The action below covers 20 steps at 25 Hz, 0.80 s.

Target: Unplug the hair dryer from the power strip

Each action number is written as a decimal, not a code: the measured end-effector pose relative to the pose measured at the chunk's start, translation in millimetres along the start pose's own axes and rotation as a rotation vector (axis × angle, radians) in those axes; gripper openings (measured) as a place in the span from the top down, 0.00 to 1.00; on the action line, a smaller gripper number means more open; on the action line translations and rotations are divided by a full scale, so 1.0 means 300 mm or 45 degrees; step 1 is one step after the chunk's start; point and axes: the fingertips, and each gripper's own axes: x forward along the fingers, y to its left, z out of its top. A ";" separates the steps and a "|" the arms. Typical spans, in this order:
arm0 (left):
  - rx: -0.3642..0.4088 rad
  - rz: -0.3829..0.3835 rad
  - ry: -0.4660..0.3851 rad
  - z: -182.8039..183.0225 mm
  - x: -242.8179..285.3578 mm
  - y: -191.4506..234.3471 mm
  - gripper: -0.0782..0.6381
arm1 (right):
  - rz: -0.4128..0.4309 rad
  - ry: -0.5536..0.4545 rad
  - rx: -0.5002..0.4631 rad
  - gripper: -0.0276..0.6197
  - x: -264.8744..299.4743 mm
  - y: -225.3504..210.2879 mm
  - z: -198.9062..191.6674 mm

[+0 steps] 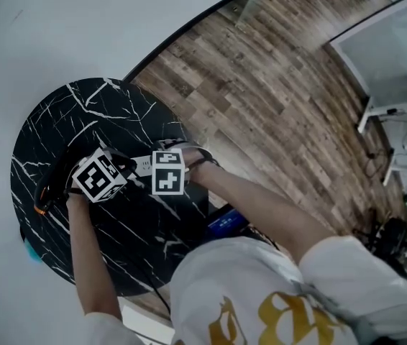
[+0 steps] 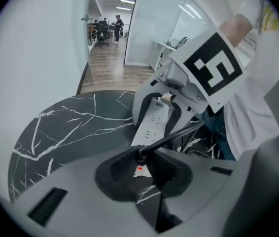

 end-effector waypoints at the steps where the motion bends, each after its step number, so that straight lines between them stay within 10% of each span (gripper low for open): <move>1: 0.004 0.003 -0.006 0.004 -0.001 0.001 0.82 | -0.002 0.003 0.013 0.54 0.001 -0.001 -0.002; 7: 0.139 0.147 0.010 0.027 -0.065 -0.035 0.83 | -0.017 -0.005 0.051 0.54 -0.004 -0.020 0.006; 20: -0.055 0.260 -0.210 -0.009 -0.100 0.013 0.82 | -0.009 0.020 0.092 0.54 0.003 -0.009 -0.002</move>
